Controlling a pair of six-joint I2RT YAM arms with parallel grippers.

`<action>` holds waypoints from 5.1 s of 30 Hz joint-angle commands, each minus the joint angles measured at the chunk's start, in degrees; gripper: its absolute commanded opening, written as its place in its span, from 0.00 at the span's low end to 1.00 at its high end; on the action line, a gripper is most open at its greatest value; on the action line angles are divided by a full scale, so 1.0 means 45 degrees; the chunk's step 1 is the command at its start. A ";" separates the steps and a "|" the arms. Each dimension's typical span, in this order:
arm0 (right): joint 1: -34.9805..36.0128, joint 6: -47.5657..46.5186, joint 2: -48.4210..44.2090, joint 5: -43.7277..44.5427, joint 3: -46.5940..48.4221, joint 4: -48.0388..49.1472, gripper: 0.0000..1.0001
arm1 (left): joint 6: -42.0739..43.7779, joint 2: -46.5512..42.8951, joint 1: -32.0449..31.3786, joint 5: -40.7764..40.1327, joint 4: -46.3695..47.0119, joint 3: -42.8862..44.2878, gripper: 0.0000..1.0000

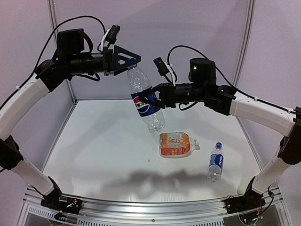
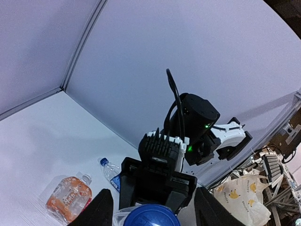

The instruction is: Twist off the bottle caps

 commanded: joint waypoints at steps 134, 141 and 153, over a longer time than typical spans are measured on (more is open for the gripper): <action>0.0212 -0.0250 0.0644 0.2120 0.0771 -0.1292 0.37 | -0.0081 0.0023 -0.0452 -0.2902 -0.1582 0.0028 0.13; 0.0203 -0.0646 0.1016 0.5351 0.1169 -0.2828 0.35 | -0.1601 0.0511 -0.1105 -0.7140 -0.4299 0.0982 0.14; 0.0205 -0.1493 0.1770 0.7013 0.1913 -0.3994 0.36 | -0.3332 0.1312 -0.1225 -0.8733 -0.5292 0.2166 0.43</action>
